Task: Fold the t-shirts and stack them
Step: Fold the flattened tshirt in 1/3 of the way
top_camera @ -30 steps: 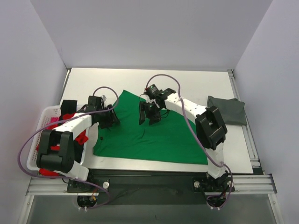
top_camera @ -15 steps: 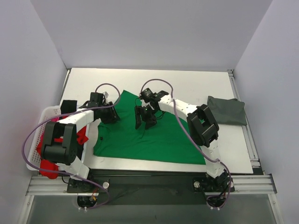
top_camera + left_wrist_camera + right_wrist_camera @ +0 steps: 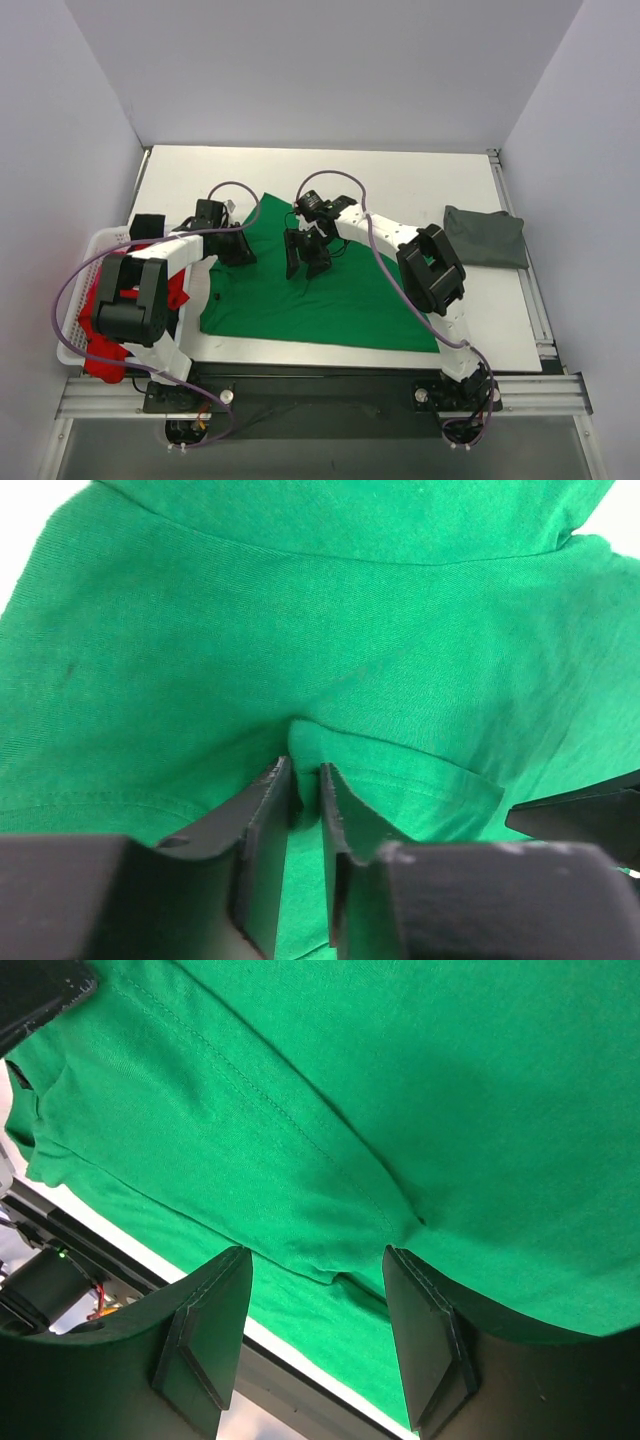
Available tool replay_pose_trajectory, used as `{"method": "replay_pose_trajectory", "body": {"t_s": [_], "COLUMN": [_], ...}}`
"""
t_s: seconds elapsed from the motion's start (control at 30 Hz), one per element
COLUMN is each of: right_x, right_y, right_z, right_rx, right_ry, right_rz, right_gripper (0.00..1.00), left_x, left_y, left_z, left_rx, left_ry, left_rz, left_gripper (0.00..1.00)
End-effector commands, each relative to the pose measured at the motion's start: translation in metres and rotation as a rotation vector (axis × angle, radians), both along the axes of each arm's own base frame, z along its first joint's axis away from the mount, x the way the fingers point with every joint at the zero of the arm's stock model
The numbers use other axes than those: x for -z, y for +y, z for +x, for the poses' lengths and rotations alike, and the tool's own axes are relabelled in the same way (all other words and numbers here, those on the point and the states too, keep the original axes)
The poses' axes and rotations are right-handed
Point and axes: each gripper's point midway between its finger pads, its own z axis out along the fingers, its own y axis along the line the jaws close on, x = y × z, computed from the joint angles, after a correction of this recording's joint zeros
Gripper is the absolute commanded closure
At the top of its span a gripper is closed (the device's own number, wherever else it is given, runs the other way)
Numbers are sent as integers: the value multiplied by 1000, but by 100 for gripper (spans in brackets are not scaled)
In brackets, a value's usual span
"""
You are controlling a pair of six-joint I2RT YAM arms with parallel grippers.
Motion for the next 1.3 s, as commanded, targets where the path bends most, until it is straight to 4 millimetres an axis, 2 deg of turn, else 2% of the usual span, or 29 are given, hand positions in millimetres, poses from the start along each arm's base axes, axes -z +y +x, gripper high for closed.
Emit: {"method": "replay_pose_trajectory", "body": {"t_s": [0.0, 0.23, 0.37, 0.53, 0.73, 1.0, 1.03, 1.27], "right_x": [1, 22, 28, 32, 34, 38, 38, 40], "right_y": [5, 0, -2, -4, -9, -10, -10, -13], "right_z": [-5, -6, -7, -10, -13, -17, -18, -21], "right_rx": [-34, -40, -40, -36, -31, -30, -33, -35], "right_ry": [16, 40, 48, 58, 63, 68, 68, 69], "right_rz": [-4, -45, -60, -74, -89, -105, -106, -119], "right_gripper": [45, 45, 45, 45, 45, 45, 45, 45], "left_x": [-15, -17, -22, -18, -23, -27, -32, -29], "left_y": [-11, -16, -18, -14, -9, -4, -4, -2], "left_z": [17, 17, 16, 8, 0, -2, 3, 3], "left_rx": [31, 65, 83, 88, 92, 71, 66, 39], "left_ry": [-78, -111, -155, -152, -208, -257, -289, -309], "left_rz": [-42, -70, -79, -61, -47, -28, -35, -44], "left_gripper": [75, 89, 92, 93, 93, 94, 94, 93]}}
